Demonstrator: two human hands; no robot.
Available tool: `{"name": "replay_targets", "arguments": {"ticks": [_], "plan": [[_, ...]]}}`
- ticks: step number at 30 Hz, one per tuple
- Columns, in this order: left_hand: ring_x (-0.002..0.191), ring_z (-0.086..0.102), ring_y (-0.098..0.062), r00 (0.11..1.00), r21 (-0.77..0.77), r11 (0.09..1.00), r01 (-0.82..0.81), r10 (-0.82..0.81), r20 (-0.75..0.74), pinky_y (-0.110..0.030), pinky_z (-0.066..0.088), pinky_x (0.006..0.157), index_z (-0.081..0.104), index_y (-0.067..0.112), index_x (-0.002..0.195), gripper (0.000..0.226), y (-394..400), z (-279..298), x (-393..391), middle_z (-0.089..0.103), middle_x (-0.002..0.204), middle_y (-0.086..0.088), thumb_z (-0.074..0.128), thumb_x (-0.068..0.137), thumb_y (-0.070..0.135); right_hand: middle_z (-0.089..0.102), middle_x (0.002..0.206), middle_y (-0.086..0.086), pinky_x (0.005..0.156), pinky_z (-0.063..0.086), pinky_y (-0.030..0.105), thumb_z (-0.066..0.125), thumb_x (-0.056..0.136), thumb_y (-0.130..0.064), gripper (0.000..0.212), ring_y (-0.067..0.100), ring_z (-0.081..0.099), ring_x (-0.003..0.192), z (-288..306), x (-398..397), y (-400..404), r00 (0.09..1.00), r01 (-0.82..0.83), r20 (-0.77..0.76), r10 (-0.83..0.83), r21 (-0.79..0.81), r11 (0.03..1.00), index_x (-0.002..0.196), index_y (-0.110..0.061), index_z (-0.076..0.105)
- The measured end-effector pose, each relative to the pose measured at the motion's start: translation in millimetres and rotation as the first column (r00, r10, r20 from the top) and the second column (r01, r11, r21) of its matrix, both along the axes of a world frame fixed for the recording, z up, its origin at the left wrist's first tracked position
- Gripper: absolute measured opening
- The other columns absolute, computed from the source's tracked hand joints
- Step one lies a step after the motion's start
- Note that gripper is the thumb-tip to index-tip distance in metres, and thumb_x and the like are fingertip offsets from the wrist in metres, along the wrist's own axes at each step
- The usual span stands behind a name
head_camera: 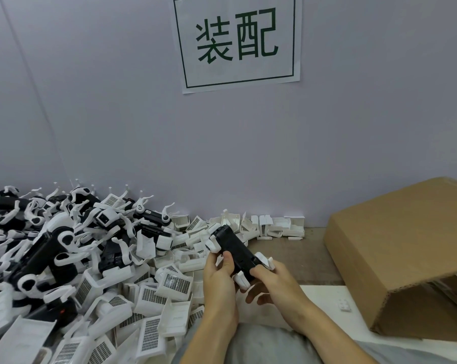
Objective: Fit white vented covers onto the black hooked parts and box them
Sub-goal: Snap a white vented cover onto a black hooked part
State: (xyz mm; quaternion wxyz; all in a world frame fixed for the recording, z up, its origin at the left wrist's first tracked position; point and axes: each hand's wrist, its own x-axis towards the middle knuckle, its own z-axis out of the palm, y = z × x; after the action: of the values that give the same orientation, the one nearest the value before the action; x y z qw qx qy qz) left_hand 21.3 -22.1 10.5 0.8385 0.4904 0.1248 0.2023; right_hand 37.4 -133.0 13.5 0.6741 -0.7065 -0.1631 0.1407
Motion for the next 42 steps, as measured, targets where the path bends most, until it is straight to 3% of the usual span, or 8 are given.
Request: {"name": "replay_targets", "arguments": {"ticks": [11,16,20,24,28,32,34,42], "plan": [[0.083,0.07,-0.024,0.997,-0.05,0.997,0.05,-0.047,0.057,-0.03,0.055,0.063,0.063,0.018,0.116,0.018,0.0,1.5,-0.9,0.074,0.103,-0.017,0.052,0.103,0.023,0.075,0.078,0.01,0.058,0.04,0.027,0.05,0.097,-0.031,0.022,0.017,0.065,0.061,-2.2,2.0,0.3,0.999,0.037,0.021,-0.036,-0.061,0.997,0.095,-0.017,0.066],[0.067,0.068,-0.022,0.997,-0.139,0.99,0.013,-0.002,0.072,-0.036,0.055,0.063,0.053,0.005,0.117,0.034,4.8,-0.9,2.5,0.071,0.073,-0.007,0.069,0.089,0.017,0.07,0.09,-0.002,0.066,0.045,0.027,0.054,0.091,-0.045,0.026,0.01,0.067,0.076,-3.1,0.6,0.1,0.977,0.203,0.051,-0.206,0.059,0.978,0.114,-0.034,0.056],[0.052,0.061,-0.017,0.998,-0.077,0.997,0.016,-0.01,0.069,-0.03,0.052,0.051,0.049,0.008,0.105,0.038,3.7,0.0,2.9,0.065,0.061,-0.007,0.077,0.08,0.015,0.062,0.093,-0.017,0.082,0.05,0.031,0.054,0.088,-0.032,0.027,0.012,0.062,0.096,1.4,-3.7,-2.4,0.813,0.359,0.414,-0.409,0.196,0.912,0.115,-0.033,0.06],[0.056,0.061,-0.014,0.998,0.09,0.995,-0.041,0.037,0.052,-0.025,0.049,0.049,0.053,0.008,0.099,0.027,-0.7,-2.9,1.8,0.068,0.069,-0.007,0.07,0.091,0.028,0.064,0.103,-0.021,0.088,0.046,0.027,0.051,0.088,-0.039,0.029,0.003,0.061,0.1,7.1,-12.2,5.5,0.597,0.398,0.772,-0.218,-0.049,0.916,0.11,-0.032,0.067],[0.067,0.061,-0.016,0.996,0.058,0.996,-0.07,0.067,0.057,-0.026,0.049,0.059,0.062,0.008,0.097,0.011,1.0,-1.6,1.9,0.063,0.081,-0.01,0.062,0.097,0.019,0.064,0.118,-0.022,0.1,0.043,0.034,0.048,0.085,-0.061,0.052,-0.001,0.057,0.11,4.0,-10.5,8.1,0.675,0.494,0.715,-0.182,-0.255,0.831,0.127,-0.033,0.061],[0.078,0.067,-0.021,0.997,-0.079,0.997,-0.021,0.026,0.071,-0.029,0.056,0.067,0.058,0.006,0.101,0.019,0.2,1.7,0.9,0.066,0.097,-0.016,0.069,0.087,-0.002,0.075,0.092,-0.018,0.078,0.053,0.02,0.064,0.094,-0.025,0.013,0.0,0.069,0.091,3.2,-5.8,6.2,0.797,0.406,0.487,-0.357,0.006,0.914,0.105,-0.031,0.068],[0.088,0.066,-0.028,0.997,-0.201,0.979,0.021,-0.006,0.075,-0.034,0.057,0.074,0.056,0.004,0.106,0.028,0.4,4.5,0.2,0.065,0.104,-0.021,0.069,0.083,-0.004,0.076,0.089,-0.017,0.069,0.052,0.014,0.056,0.098,-0.007,0.025,0.001,0.071,0.086,3.1,-3.6,6.8,0.881,0.313,0.32,-0.349,0.159,0.936,0.1,-0.026,0.071],[0.094,0.074,-0.028,0.986,-0.071,0.983,0.167,-0.168,-0.001,-0.04,0.053,0.086,0.08,0.014,0.1,0.044,-3.5,9.4,-5.5,0.076,0.103,-0.018,0.055,0.089,0.05,0.078,0.097,-0.003,0.072,0.052,0.014,0.048,0.1,-0.003,0.033,0.01,0.072,0.091,5.3,-6.0,2.6,0.898,0.115,0.387,-0.211,0.256,0.96,0.108,-0.02,0.075]]}}
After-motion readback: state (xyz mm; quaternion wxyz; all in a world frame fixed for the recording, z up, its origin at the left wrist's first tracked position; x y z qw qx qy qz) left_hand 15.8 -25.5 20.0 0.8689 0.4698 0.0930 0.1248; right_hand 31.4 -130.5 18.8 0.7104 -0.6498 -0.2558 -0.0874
